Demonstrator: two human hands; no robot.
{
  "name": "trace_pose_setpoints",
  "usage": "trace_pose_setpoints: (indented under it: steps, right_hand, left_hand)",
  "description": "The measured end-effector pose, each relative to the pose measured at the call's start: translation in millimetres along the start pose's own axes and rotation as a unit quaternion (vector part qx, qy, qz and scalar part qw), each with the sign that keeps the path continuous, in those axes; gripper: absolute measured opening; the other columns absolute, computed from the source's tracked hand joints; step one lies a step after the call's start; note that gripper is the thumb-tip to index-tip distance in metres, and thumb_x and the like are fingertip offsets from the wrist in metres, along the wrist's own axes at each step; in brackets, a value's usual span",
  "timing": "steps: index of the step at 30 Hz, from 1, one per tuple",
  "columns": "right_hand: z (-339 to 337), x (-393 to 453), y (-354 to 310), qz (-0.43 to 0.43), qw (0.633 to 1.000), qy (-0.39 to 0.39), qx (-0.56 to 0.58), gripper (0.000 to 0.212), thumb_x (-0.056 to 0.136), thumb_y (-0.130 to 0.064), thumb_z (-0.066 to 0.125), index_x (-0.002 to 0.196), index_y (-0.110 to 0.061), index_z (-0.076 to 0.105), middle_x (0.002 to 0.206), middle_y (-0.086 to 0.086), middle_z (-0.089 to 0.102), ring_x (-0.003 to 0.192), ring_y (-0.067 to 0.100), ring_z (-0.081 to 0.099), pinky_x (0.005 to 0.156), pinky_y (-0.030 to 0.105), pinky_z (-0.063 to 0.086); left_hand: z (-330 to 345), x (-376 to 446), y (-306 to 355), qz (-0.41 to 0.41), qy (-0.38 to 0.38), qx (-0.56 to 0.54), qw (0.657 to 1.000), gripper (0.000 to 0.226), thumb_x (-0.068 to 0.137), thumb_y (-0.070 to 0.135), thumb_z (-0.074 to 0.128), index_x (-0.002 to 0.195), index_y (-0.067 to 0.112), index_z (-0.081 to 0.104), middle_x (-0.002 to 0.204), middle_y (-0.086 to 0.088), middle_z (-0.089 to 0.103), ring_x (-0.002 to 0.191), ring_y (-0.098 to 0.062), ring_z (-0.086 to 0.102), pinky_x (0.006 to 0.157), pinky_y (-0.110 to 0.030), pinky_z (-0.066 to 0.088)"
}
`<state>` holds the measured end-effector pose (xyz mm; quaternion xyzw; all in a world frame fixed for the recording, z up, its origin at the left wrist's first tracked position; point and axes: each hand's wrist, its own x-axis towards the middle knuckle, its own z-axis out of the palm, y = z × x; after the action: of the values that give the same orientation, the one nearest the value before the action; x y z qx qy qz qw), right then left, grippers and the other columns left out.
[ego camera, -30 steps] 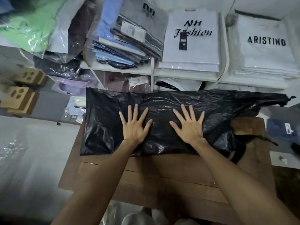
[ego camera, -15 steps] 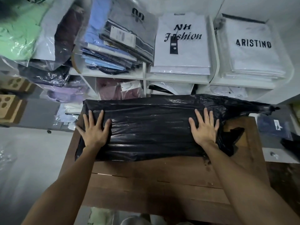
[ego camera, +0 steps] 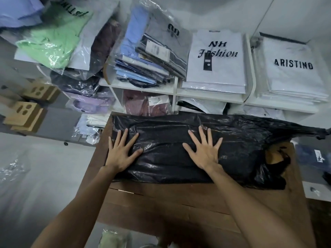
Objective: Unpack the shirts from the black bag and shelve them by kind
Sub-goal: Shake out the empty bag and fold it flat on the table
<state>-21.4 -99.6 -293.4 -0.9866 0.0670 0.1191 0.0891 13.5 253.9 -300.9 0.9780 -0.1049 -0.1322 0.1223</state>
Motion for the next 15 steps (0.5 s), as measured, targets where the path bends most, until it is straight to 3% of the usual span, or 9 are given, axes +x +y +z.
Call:
trace_pose_setpoints:
  steps: [3, 5, 8, 10, 13, 15]
  right_hand:
    - [11, -10, -1, 0.026, 0.999, -0.024, -0.016, 0.071, 0.092, -0.085, 0.008, 0.156, -0.058, -0.002, 0.172, -0.010, -0.009, 0.157, 0.027, -0.017, 0.116, 0.075, -0.009]
    - [10, -13, -3, 0.042, 0.999, -0.030, -0.016, 0.070, 0.093, -0.084, 0.011, 0.157, -0.058, 0.003, 0.172, -0.010, -0.007, 0.158, 0.028, -0.016, 0.115, 0.075, -0.009]
    - [0, -13, -26, 0.049, 0.999, 0.011, 0.000, 0.068, 0.096, -0.073, 0.024, 0.158, -0.047, 0.026, 0.172, 0.001, 0.009, 0.157, 0.039, -0.001, 0.117, 0.077, 0.001]
    - [-4, -14, -57, -0.025, 0.998, 0.055, 0.012, 0.065, 0.096, -0.068, 0.026, 0.157, -0.044, 0.033, 0.171, 0.005, 0.015, 0.156, 0.040, 0.009, 0.118, 0.074, 0.007]
    - [8, -18, -108, -0.103, 0.994, 0.018, 0.021, 0.058, 0.103, -0.065, 0.017, 0.159, -0.049, 0.017, 0.173, -0.001, -0.001, 0.159, 0.033, -0.005, 0.119, 0.072, -0.004]
    - [24, -18, -127, -0.083, 0.996, -0.017, 0.018, 0.057, 0.105, -0.063, 0.014, 0.160, -0.048, 0.013, 0.173, -0.001, -0.003, 0.158, 0.031, -0.010, 0.119, 0.071, -0.008]
  left_hand:
    - [-3, 0, 1, -0.021, 0.043, -0.086, 0.995, 0.064, 0.094, 0.076, 0.026, 0.153, 0.052, 0.034, 0.172, -0.003, 0.008, 0.159, -0.024, -0.002, 0.125, -0.056, -0.006]
    - [-6, -2, 8, -0.109, 0.107, -0.125, 0.980, 0.063, 0.093, 0.071, 0.040, 0.148, 0.041, 0.049, 0.168, -0.014, 0.020, 0.155, -0.034, 0.013, 0.124, -0.059, 0.011]
    - [-17, -11, 27, -0.262, 0.134, -0.160, 0.942, 0.077, 0.087, 0.065, 0.065, 0.151, 0.032, 0.041, 0.159, -0.020, 0.031, 0.143, -0.042, 0.028, 0.116, -0.057, 0.026]
    - [-26, -14, 32, -0.299, 0.117, -0.191, 0.928, 0.092, 0.080, 0.060, 0.076, 0.156, 0.030, 0.030, 0.153, -0.021, 0.034, 0.140, -0.042, 0.031, 0.115, -0.057, 0.027]
    - [-36, -14, 18, -0.335, 0.075, -0.281, 0.896, 0.110, 0.072, 0.054, 0.085, 0.158, 0.029, 0.021, 0.149, -0.020, 0.042, 0.134, -0.042, 0.045, 0.111, -0.055, 0.040]
    - [-48, -17, 10, -0.351, 0.058, -0.415, 0.838, 0.099, 0.069, 0.040, 0.091, 0.150, 0.021, 0.037, 0.138, -0.013, 0.060, 0.118, -0.034, 0.063, 0.099, -0.046, 0.054]
